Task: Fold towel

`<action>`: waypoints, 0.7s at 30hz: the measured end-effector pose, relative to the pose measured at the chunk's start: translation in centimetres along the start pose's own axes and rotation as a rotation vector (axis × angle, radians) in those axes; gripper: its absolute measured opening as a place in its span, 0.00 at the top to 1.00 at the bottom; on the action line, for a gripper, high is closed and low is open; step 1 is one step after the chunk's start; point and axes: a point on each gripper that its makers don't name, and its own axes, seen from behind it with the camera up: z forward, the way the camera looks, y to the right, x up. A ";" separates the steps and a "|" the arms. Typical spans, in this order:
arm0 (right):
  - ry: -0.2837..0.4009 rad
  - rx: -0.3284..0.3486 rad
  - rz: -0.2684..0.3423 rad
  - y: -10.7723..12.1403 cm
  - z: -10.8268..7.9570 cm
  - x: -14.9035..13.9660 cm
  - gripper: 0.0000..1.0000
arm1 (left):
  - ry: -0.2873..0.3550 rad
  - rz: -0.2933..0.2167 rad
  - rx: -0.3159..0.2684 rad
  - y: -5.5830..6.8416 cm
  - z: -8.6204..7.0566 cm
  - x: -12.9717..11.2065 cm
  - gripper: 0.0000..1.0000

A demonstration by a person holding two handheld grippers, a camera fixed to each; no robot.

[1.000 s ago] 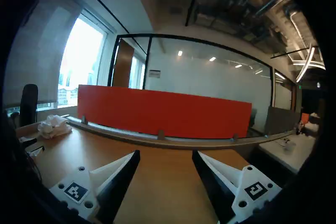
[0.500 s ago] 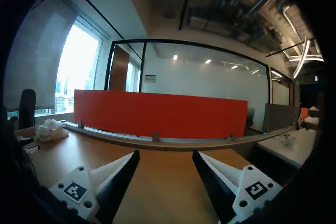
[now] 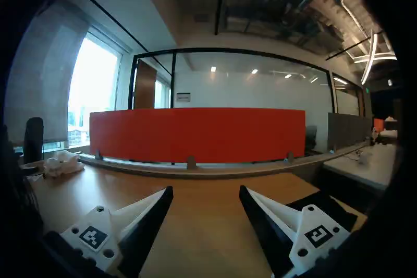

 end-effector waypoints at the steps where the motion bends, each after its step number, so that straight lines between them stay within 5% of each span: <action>1: -0.004 -0.002 0.003 0.2 0.0 -0.6 0.02 | 0.000 0.000 0.000 0.0 0.0 0.0 0.00; 21: -0.026 -0.020 0.027 1.5 0.0 -6.5 0.02 | 0.000 0.000 0.000 -0.1 0.0 -0.1 0.00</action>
